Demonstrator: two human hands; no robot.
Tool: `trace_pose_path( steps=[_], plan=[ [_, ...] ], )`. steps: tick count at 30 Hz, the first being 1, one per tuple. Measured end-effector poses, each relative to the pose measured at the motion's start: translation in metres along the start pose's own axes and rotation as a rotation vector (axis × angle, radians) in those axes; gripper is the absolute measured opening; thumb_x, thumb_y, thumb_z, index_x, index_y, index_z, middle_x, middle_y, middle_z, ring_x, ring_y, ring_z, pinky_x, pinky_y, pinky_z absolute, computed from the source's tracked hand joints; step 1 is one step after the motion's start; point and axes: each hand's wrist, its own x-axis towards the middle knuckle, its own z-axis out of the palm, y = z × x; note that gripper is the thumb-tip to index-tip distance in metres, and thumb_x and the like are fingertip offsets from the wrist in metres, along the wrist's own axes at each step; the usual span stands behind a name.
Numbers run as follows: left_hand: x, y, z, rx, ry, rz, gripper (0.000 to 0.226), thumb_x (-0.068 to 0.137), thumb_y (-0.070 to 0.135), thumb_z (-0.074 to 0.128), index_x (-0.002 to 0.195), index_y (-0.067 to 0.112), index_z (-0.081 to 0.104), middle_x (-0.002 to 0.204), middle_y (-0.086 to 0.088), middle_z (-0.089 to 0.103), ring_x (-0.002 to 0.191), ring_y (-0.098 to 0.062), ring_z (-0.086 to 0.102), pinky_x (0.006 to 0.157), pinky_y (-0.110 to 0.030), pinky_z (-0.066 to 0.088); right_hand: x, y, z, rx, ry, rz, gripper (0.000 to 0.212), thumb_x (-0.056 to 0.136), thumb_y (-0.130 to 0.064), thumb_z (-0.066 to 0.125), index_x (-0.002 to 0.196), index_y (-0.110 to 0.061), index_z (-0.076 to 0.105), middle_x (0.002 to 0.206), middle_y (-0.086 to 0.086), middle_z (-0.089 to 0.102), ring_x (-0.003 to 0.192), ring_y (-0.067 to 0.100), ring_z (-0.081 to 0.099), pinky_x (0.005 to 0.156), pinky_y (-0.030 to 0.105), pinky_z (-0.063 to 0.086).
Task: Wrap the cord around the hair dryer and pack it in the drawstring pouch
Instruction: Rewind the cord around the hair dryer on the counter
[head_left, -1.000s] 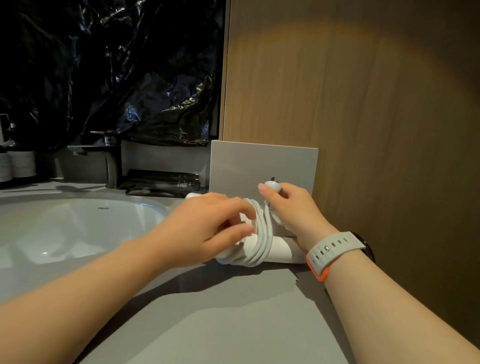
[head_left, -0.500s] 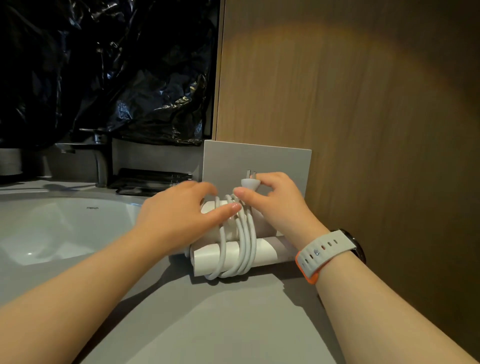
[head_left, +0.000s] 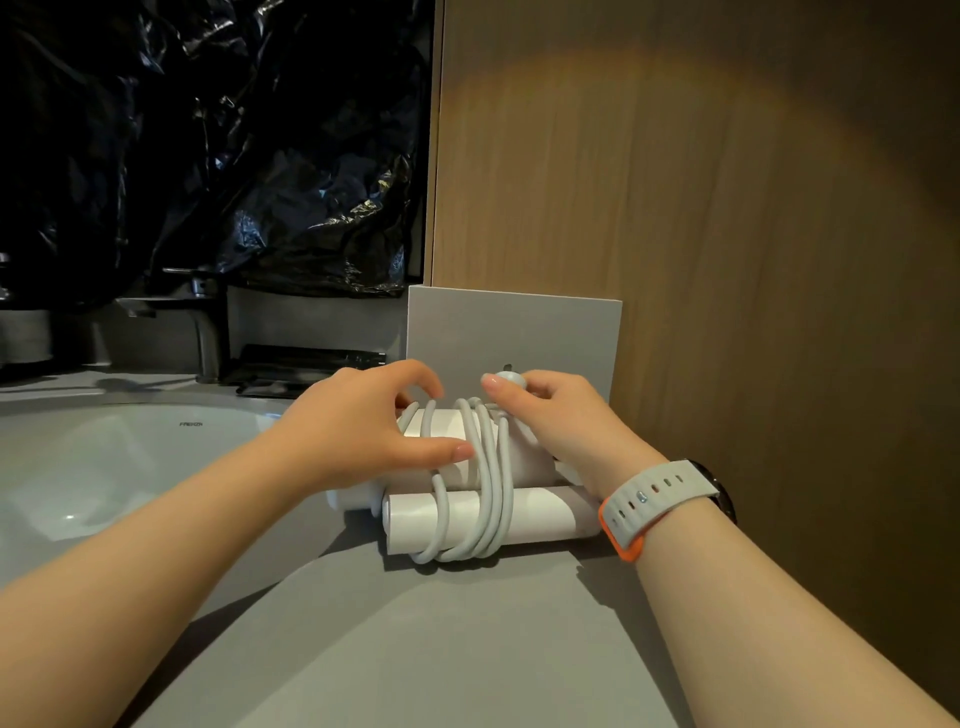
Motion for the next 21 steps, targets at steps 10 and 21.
trace_pose_path(
  steps=[10, 21],
  plan=[
    [0.003, -0.006, -0.008, -0.060, 0.015, 0.072, 0.064, 0.056, 0.091, 0.037, 0.097, 0.046, 0.055, 0.098, 0.023, 0.061, 0.094, 0.001, 0.058, 0.084, -0.026, 0.049, -0.003, -0.008, 0.004, 0.061, -0.059, 0.025, 0.032, 0.081, -0.045, 0.065, 0.082, -0.013, 0.063, 0.079, 0.003, 0.061, 0.073, 0.014, 0.056, 0.062, 0.024, 0.045],
    [0.023, 0.018, 0.001, -0.294, -0.062, 0.031, 0.018, 0.076, 0.044, 0.069, 0.078, 0.026, 0.065, 0.068, 0.007, 0.066, 0.056, 0.003, 0.055, 0.060, -0.018, 0.046, 0.001, -0.009, -0.017, 0.321, -0.134, 0.228, 0.024, 0.093, -0.020, 0.048, 0.092, -0.004, 0.066, 0.073, 0.005, 0.064, 0.074, 0.023, 0.058, 0.068, 0.034, 0.048]
  ],
)
